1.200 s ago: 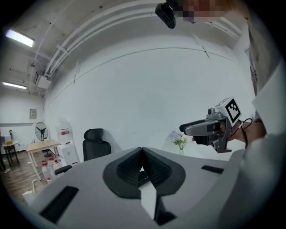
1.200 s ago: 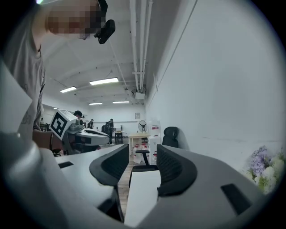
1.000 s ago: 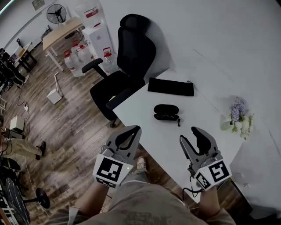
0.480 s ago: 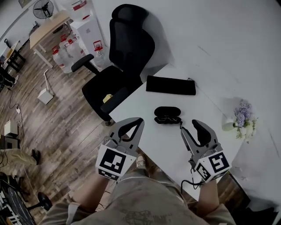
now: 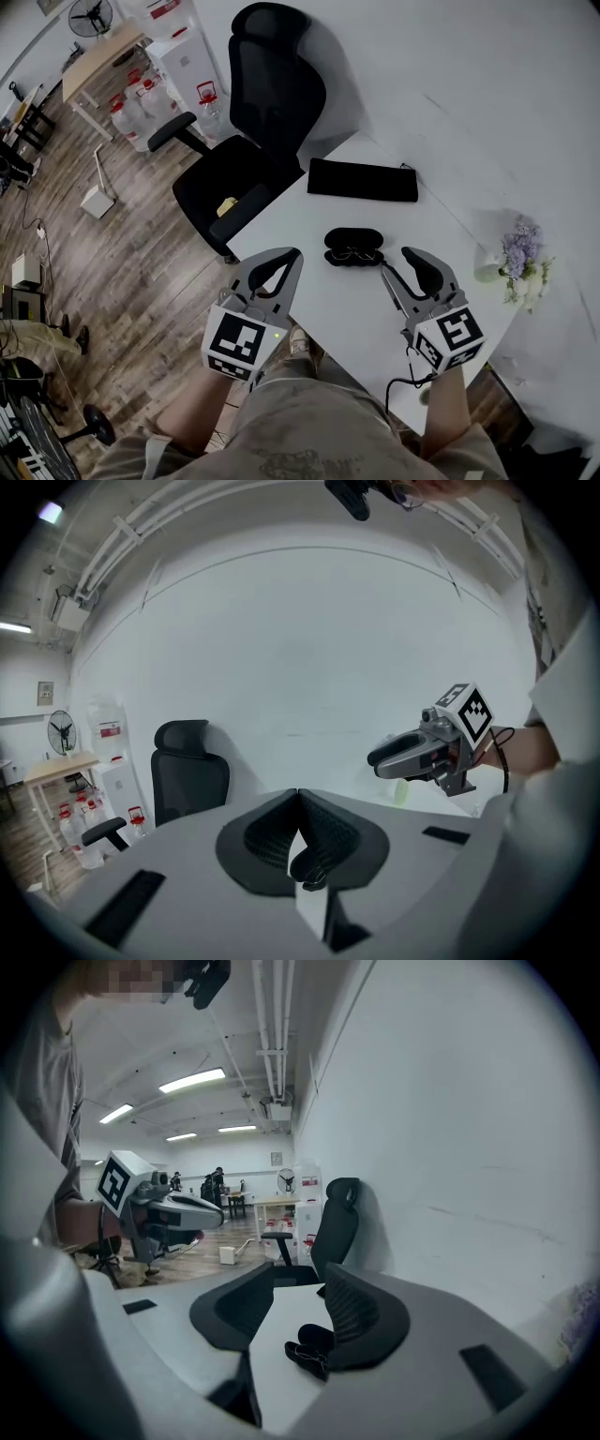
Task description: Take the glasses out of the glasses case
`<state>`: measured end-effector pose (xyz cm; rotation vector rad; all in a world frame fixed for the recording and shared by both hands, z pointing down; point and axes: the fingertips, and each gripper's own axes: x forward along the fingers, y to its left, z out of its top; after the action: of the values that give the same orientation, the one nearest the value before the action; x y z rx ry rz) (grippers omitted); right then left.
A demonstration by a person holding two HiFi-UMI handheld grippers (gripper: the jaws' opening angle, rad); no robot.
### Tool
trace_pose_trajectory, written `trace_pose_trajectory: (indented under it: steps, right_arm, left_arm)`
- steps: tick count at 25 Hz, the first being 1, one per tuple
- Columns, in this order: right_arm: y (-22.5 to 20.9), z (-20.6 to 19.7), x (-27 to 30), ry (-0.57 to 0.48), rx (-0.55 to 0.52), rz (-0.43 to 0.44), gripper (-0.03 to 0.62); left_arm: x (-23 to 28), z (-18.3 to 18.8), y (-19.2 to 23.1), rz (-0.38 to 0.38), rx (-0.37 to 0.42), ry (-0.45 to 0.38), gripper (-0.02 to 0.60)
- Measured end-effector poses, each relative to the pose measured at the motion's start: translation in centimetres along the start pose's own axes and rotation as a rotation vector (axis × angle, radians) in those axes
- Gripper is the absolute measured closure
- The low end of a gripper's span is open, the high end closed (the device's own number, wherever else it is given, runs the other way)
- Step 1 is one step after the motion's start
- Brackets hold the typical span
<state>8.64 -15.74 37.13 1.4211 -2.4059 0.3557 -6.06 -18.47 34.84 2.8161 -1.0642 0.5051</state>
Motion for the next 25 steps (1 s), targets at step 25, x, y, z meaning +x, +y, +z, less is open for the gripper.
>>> trace_pose_trajectory:
  steps: [25]
  right_arm:
    - [-3.1,-17.8,15.2,0.611,-0.311,0.236,0.405]
  left_arm:
    - [8.4,-11.0,3.8,0.004,-0.097,0.219,0.565]
